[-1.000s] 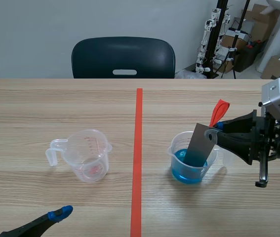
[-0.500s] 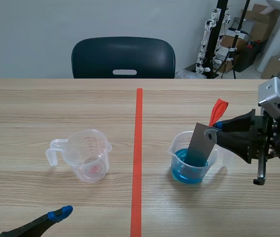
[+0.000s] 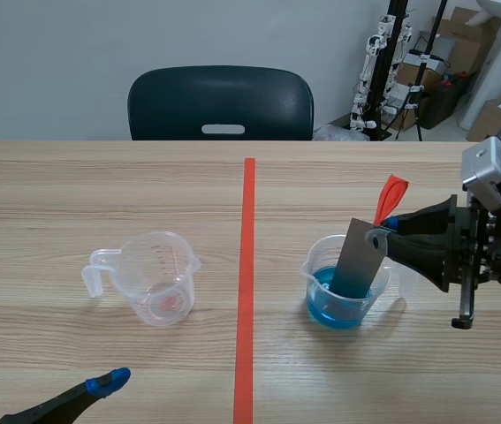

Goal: Do the redox reaction experiment. raise the plate out of the solution

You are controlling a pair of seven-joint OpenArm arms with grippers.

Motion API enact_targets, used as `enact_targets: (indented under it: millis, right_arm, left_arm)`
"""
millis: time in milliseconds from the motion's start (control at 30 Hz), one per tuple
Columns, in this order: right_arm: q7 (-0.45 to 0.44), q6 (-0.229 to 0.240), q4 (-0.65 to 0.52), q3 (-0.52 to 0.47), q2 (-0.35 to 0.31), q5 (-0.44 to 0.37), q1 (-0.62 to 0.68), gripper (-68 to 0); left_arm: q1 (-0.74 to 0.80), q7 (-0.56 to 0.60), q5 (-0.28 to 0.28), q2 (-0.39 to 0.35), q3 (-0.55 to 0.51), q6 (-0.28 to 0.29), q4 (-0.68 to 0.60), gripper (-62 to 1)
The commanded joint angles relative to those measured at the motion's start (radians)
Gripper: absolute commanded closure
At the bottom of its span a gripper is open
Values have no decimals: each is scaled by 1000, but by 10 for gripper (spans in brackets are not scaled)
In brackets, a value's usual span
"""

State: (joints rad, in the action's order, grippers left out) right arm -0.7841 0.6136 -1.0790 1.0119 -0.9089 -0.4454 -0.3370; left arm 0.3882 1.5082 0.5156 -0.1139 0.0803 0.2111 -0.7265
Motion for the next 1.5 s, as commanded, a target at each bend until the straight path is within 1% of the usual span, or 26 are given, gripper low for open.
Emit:
enact_targets:
  millis: [0,167,333,400,467,500,567,633,767,967,1000,1100,1133,1233,1300,1400,1467]
  right_arm:
    - [4,4,-5,-1,-13,-15,-3,-6]
    - [5,8,-6,-3,-16,-46,-7,-6]
    - [8,8,-6,-4,-16,-46,-15,-6]
    - [24,10,-10,-11,-16,-46,-15,-7]
    - [32,21,-15,-20,-17,-46,-15,-7]
    - [32,35,-15,-27,-17,-46,-15,-7]
    - [39,71,-15,-47,-17,-46,-15,-7]
    - [57,95,-15,-69,-17,-46,-15,-7]
    - [121,95,-29,-112,-17,-65,-15,-7]
    - [169,95,-91,-141,-27,-65,-14,-7]
    - [171,95,-103,-142,-29,-65,-14,-7]
    - [209,95,-135,-143,-31,-95,-14,-7]
    - [224,95,-145,-143,-31,-103,-14,-7]
    - [253,94,-177,-144,-41,-127,-14,-7]
    - [256,94,-197,-149,-51,-138,-14,-7]
    - [264,94,-230,-158,-69,-158,-14,-7]
    - [285,95,-253,-161,-85,-184,-15,-7]
  left_arm:
    - [8,46,-3,-3,-3,2,-15,-553]
    - [8,46,-3,-3,-3,2,-15,-553]
    - [8,46,-3,-3,-3,2,-15,-552]
    - [11,46,-3,-4,-3,2,-15,-551]
    - [23,46,-5,-18,-3,2,-15,-551]
    - [33,46,-17,-27,-3,2,-15,-551]
    - [62,46,-59,-51,-3,2,-15,-551]
    - [94,46,-120,-83,-3,2,-15,-550]
    - [167,46,-264,-162,-3,2,-48,-550]
    - [296,46,-447,-294,-18,2,-177,-545]
    - [318,46,-472,-315,-27,2,-201,-514]
    - [384,46,-534,-373,-74,2,-270,-375]
    - [402,46,-549,-390,-93,2,-292,-338]
    - [446,46,-558,-440,-153,2,-349,-257]
    - [464,46,-558,-474,-195,2,-383,-206]
    - [477,46,-557,-521,-260,3,-434,-95]
    - [479,25,-558,-561,-290,12,-469,-53]
